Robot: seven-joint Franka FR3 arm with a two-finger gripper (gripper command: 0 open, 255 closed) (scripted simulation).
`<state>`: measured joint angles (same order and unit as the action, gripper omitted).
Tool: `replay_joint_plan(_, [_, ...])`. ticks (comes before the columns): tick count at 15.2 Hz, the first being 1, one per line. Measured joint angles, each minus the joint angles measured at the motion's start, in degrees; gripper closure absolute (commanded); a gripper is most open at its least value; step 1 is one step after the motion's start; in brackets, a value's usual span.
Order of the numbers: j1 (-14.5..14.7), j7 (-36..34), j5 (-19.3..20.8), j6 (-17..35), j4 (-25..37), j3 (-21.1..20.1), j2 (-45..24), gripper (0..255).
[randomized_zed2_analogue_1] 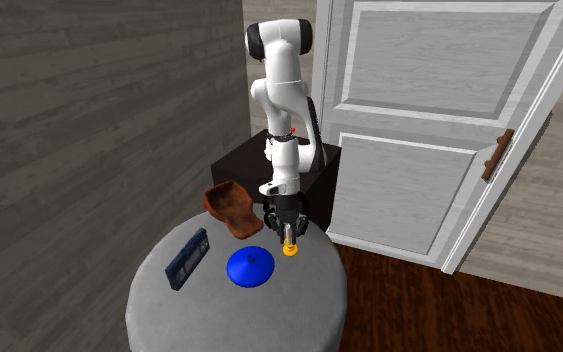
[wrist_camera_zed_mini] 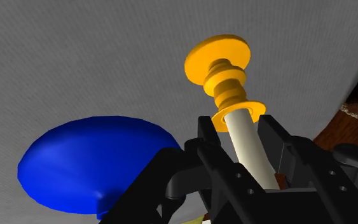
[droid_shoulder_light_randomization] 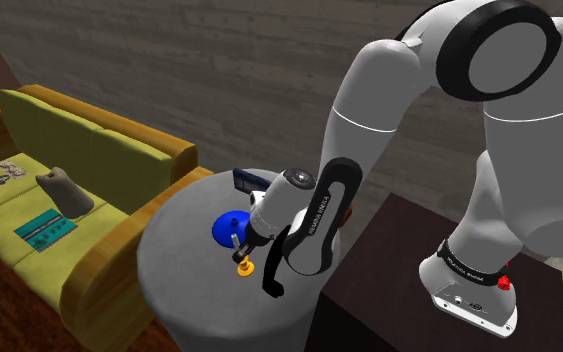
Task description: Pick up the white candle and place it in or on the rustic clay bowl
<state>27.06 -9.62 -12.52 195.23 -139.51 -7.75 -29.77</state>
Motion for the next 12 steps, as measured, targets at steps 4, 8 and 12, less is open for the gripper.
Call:
replay_joint_plan(4, [0.39,0.04,-0.39,-2.61,-1.04,0.39,3.51,255])
replay_joint_plan(8, [1.08,0.05,-0.83,-5.09,-2.18,1.04,7.12,255])
replay_joint_plan(12, [2.71,-0.08,-1.33,-8.09,-2.77,2.52,10.71,255])
